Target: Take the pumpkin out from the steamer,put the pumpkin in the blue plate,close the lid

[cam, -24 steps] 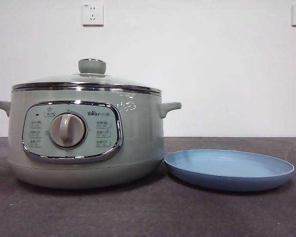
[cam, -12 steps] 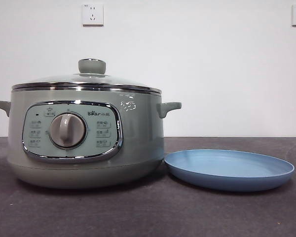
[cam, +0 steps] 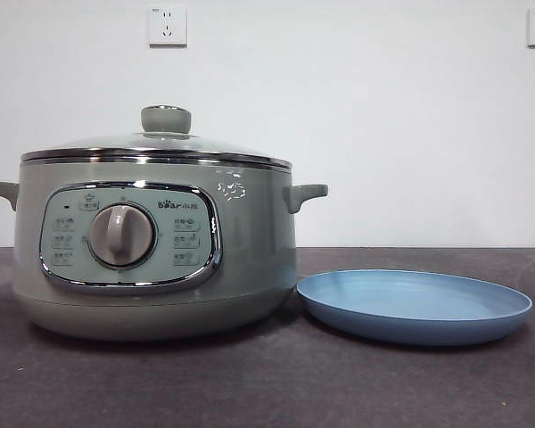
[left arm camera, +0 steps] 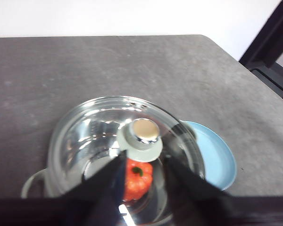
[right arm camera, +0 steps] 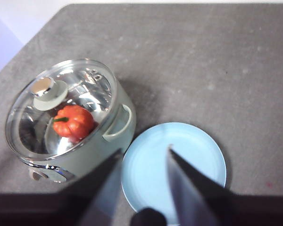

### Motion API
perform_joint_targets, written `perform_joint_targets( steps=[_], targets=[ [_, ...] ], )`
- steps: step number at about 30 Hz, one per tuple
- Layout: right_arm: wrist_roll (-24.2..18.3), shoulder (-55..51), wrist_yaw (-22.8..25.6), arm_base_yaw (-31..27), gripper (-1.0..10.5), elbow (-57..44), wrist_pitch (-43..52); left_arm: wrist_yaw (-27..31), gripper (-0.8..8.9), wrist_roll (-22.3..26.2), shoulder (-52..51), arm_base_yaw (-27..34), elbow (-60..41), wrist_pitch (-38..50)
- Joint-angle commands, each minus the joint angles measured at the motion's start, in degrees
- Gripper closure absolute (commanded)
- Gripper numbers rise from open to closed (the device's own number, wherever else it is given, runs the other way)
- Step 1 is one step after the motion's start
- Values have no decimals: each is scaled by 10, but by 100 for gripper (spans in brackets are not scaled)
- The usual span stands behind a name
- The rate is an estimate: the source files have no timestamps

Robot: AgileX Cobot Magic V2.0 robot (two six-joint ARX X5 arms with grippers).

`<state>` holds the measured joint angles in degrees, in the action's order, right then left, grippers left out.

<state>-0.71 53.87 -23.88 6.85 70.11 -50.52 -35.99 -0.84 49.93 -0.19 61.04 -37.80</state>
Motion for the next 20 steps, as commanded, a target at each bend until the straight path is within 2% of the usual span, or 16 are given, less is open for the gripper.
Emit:
perform_joint_targets(
  steps=[1, 6, 20],
  targets=[
    [4, 9, -2, 5, 560, 3, -6, -2, 461, 4, 0, -16, -1, 4],
    [9, 14, -2, 17, 561, 3, -10, 21, 462, -18, 18, -52, 0, 37],
    [13, 14, 0, 80, 569, 3, -12, 257, 463, -20, 163, -243, 3, 137]
  ],
)
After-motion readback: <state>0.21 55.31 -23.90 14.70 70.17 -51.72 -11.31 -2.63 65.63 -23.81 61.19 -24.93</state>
